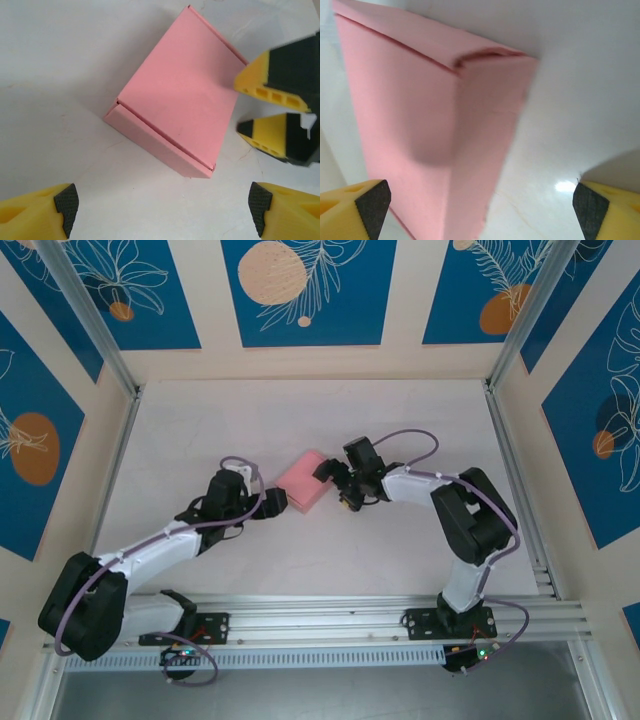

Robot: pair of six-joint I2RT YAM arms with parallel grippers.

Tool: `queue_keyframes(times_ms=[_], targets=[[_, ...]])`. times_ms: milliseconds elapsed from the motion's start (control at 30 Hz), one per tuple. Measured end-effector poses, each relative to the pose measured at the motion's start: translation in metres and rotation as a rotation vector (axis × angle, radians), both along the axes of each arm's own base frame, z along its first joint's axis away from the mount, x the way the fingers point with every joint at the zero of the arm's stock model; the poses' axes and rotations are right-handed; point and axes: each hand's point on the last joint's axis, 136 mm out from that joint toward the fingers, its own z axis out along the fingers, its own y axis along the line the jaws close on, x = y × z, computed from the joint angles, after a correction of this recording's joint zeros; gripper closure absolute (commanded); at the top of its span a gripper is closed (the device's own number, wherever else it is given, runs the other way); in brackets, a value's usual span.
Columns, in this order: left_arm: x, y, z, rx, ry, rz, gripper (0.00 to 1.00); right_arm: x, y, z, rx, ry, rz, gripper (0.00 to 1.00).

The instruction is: Fold the paper box

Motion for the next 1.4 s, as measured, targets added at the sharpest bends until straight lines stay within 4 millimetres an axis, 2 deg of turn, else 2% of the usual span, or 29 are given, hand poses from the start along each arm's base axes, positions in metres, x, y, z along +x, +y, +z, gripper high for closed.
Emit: queue_keyframes(times_ms=[133, 267, 333, 467, 567, 700, 833, 1067, 1267, 1400], targets=[[0.008, 0.001, 0.005, -0.012, 0.012, 0.001, 0.16, -0.015, -0.022, 0.007, -0.077, -0.004, 0.002, 0.06], [0.003, -0.010, -0.002, -0.075, 0.080, -0.029, 0.23, -0.007, -0.026, 0.022, -0.100, -0.058, 0.062, 0.09], [-0.001, -0.017, -0.007, -0.112, 0.123, -0.047, 0.26, 0.004, -0.024, 0.033, -0.107, -0.091, 0.107, 0.09], [-0.009, -0.032, -0.017, -0.165, 0.189, -0.081, 0.25, 0.044, -0.008, 0.065, -0.124, -0.198, 0.194, 0.09], [-0.009, -0.039, -0.024, -0.186, 0.215, -0.092, 0.22, 0.069, 0.000, 0.076, -0.140, -0.255, 0.239, 0.10], [-0.005, -0.042, -0.044, -0.174, 0.261, -0.079, 0.17, 0.085, 0.006, 0.063, -0.156, -0.246, 0.283, 0.10], [0.005, -0.046, -0.057, -0.162, 0.287, -0.073, 0.17, 0.080, 0.005, 0.033, -0.165, -0.172, 0.311, 0.11], [0.050, -0.058, -0.043, -0.182, 0.218, -0.068, 0.17, 0.065, 0.004, 0.015, -0.142, -0.115, 0.307, 0.11], [0.085, -0.051, -0.034, -0.179, 0.164, -0.047, 0.16, 0.036, -0.005, 0.001, -0.116, -0.041, 0.250, 0.10], [0.099, -0.047, -0.030, -0.184, 0.148, -0.033, 0.15, 0.029, -0.007, 0.003, -0.117, -0.031, 0.229, 0.08]])
